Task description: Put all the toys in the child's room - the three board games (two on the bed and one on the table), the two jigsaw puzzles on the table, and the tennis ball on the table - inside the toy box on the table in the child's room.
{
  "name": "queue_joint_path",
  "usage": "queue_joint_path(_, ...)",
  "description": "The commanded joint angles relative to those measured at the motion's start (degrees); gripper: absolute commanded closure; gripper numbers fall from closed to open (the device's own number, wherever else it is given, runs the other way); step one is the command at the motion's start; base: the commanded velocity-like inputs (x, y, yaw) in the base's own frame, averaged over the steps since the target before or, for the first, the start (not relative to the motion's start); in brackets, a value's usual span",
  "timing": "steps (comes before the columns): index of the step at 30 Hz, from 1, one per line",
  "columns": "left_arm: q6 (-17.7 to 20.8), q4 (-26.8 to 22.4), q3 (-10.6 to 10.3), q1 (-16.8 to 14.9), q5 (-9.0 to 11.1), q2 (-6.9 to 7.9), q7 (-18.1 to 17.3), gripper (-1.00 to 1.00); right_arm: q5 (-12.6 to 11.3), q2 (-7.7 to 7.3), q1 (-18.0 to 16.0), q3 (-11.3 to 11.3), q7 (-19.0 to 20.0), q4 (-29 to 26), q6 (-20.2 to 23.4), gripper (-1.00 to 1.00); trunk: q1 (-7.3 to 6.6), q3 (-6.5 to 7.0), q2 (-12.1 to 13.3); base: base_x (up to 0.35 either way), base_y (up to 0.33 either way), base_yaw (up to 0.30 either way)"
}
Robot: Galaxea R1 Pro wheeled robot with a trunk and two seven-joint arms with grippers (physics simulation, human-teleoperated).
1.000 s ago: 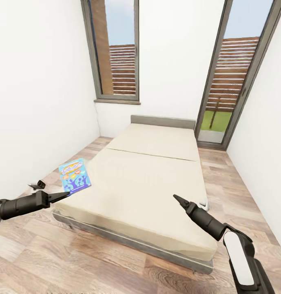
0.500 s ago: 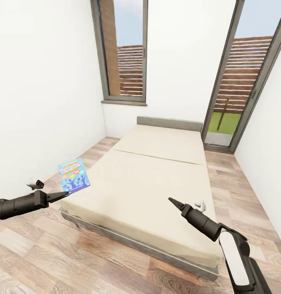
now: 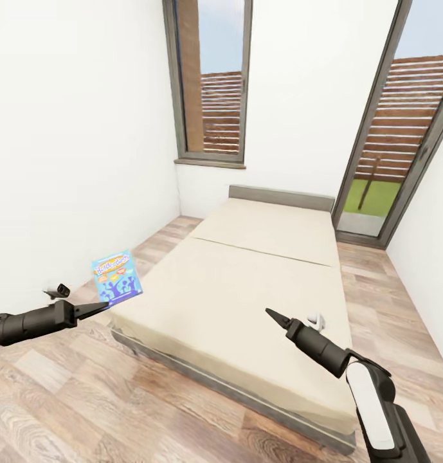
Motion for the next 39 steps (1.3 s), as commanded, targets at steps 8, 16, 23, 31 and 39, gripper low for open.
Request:
queue_joint_path(8, 0.4, 0.0, -0.1, 0.0, 0.0, 0.01, 0.0, 1.00, 1.1, 0.05, -0.4, 4.2, -4.5, -0.2, 0.5, -1.00, -1.77, 1.07, 3.2, 0.000, 0.000, 0.277)
queue_joint_path(16, 0.4, 0.0, 0.0, 0.0, 0.2, 0.07, 0.0, 1.00, 1.2, 0.06, -0.4, 5.2, -5.9, -0.3, 0.4, -1.00, -3.53, 2.18, 6.4, 0.000, 0.000, 0.277)
queue_joint_path(23, 0.4, 0.0, 0.0, 0.0, 0.2, 0.09, 0.0, 1.00, 1.4, 0.06, -0.4, 5.4, -6.4, -0.4, 0.4, -1.00, -5.06, 3.14, 9.2, 0.000, 0.000, 0.276)
queue_joint_path(31, 0.5, 0.1, 0.2, 0.0, 0.2, 0.48, -0.1, 1.00, 2.5, 0.06, -0.5, 7.6, -9.4, -0.6, 0.4, -1.00, -6.82, 4.22, 12.4, 0.000, 0.000, 0.274)
queue_joint_path(39, 2.7, 0.1, 0.2, -0.1, 0.2, 0.96, -0.1, 1.00, 2.6, 0.12, -0.5, 7.7, -9.6, -0.6, 0.3, -1.00, -8.58, 5.28, 15.6, 0.000, 0.000, 0.271)
